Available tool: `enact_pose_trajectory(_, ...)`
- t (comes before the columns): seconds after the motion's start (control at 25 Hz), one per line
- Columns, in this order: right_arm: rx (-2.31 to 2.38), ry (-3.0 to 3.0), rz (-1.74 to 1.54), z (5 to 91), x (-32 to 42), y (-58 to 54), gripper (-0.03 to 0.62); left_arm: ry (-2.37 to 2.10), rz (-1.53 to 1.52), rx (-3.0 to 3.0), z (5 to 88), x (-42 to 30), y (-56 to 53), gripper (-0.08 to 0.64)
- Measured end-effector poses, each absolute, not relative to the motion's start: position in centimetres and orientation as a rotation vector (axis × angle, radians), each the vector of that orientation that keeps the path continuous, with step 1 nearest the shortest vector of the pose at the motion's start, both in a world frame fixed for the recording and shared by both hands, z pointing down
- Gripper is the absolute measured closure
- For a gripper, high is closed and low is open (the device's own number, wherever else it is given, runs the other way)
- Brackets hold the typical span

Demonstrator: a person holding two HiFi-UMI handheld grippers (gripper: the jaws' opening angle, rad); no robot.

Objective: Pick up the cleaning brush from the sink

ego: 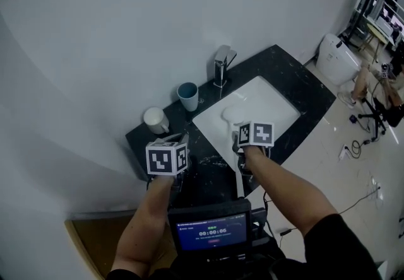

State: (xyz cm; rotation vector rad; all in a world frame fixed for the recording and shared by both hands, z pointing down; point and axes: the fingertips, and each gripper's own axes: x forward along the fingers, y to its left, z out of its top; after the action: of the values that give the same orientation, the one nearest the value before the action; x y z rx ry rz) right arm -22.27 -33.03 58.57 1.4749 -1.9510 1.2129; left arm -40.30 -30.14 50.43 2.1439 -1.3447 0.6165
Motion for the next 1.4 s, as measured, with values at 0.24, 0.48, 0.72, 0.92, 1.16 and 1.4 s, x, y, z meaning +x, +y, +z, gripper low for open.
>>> enact_pose_trajectory(0.24, 1.334, -1.744, 1.306, 64.7, -22.8, -33.3, 0.532, -1.220, 0.713, 2.051, 55.2, -39.2, -31.9, 0.509)
enact_pose_trajectory(0.48, 1.216, -1.589, 1.332, 68.7, -23.3, -33.5, 0.443, -1.204, 0.804, 1.968, 59.0, -39.1, -32.2, 0.469)
enact_pose_trajectory(0.72, 1.172, -1.433, 1.384, 71.6, -22.3, -32.7, 0.454, -1.184, 0.847, 1.918, 60.7, -39.4, -31.5, 0.469)
enact_pose_trajectory(0.92, 1.055, -1.358, 1.332, 73.2, -22.9, -31.6, 0.491, -1.179, 0.807, 1.915, 61.0, -39.2, -31.5, 0.469)
enact_pose_trajectory(1.16, 1.115, -1.338, 1.318, 73.1, -22.4, -31.9, 0.511, -1.159, 0.777, 1.928, 61.0, -38.9, -31.1, 0.469)
enact_pose_trajectory(1.4, 1.204, -1.378, 1.334, 71.6, -21.4, -32.8, 0.523, -1.155, 0.757, 1.948, 60.1, -39.0, -30.7, 0.469)
